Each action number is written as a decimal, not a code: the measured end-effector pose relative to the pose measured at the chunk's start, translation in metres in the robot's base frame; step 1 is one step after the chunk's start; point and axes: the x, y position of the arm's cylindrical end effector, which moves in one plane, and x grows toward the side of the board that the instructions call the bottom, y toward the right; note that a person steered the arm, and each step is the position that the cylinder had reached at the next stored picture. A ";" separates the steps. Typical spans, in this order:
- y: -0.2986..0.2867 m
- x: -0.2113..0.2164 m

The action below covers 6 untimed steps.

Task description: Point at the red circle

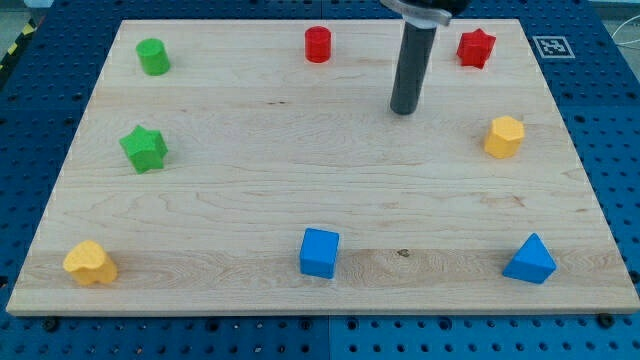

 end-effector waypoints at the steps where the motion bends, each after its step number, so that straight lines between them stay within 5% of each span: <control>1: -0.007 -0.037; 6: -0.036 -0.085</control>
